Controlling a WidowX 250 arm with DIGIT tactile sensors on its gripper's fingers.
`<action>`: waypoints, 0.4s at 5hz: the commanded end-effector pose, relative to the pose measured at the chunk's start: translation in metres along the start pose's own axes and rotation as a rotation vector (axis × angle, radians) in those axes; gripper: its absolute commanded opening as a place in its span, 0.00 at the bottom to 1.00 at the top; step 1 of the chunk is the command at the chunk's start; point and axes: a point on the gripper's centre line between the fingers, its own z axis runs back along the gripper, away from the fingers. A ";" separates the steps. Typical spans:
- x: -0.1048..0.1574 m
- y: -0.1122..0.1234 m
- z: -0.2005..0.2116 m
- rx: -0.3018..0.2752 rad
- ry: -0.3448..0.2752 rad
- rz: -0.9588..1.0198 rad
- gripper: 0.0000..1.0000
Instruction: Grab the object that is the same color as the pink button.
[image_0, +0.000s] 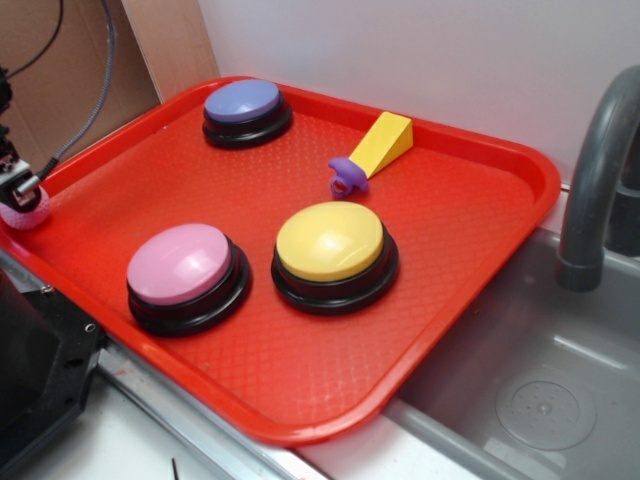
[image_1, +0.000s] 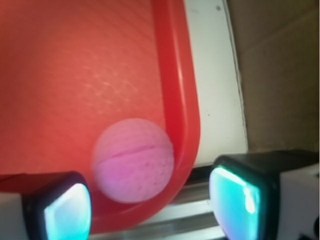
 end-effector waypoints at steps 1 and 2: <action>-0.006 0.000 -0.006 0.024 -0.004 -0.003 0.82; -0.007 -0.002 -0.011 0.015 0.000 -0.004 0.00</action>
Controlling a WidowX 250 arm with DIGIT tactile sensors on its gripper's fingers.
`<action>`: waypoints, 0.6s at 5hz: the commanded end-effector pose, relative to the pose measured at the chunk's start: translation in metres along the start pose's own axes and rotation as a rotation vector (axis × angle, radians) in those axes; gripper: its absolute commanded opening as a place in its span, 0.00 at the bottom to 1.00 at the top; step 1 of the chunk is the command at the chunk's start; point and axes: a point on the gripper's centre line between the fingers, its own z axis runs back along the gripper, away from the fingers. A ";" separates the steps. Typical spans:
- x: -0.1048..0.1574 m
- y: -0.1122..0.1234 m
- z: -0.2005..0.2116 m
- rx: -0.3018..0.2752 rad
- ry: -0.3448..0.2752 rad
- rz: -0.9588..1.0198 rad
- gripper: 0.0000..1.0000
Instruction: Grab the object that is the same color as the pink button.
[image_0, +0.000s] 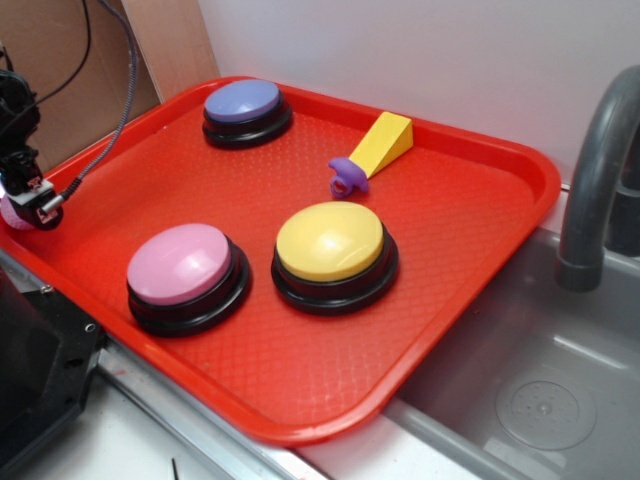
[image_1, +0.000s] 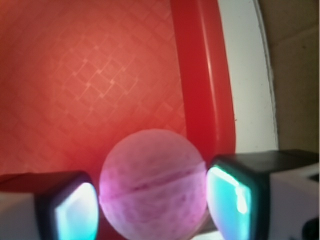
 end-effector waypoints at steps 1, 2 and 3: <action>-0.011 0.008 0.000 -0.006 -0.017 0.001 0.00; -0.011 0.007 0.007 0.001 -0.015 0.008 0.00; 0.004 -0.006 0.054 0.028 -0.087 0.039 0.00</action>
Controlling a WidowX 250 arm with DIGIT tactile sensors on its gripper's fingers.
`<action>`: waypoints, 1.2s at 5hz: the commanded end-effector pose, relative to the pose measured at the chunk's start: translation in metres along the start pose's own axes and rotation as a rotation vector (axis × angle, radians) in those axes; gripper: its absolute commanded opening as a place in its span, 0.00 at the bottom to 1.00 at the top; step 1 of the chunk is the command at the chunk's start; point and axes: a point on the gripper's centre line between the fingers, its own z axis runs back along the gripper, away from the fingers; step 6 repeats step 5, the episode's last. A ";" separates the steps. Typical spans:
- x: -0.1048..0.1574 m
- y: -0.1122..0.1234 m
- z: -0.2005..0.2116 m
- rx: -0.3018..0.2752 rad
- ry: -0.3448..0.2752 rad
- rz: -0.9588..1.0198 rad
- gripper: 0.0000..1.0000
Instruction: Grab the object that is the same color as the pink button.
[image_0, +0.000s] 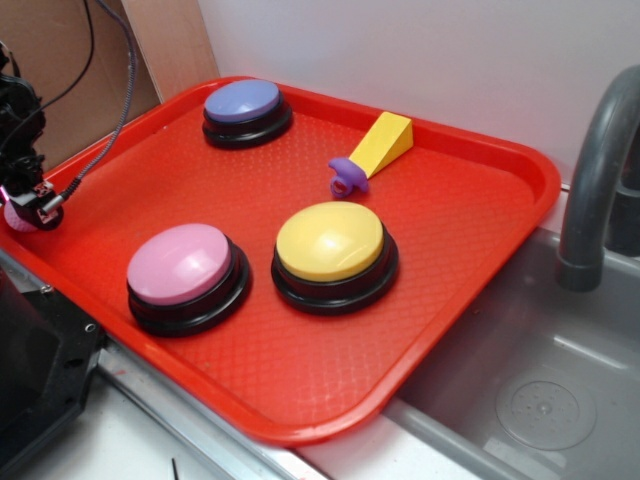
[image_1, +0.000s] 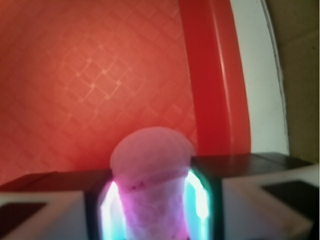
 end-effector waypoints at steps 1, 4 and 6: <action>0.021 -0.028 0.105 0.127 -0.121 0.030 0.00; 0.055 -0.050 0.181 -0.054 -0.257 0.125 0.00; 0.049 -0.053 0.165 -0.004 -0.239 0.091 0.00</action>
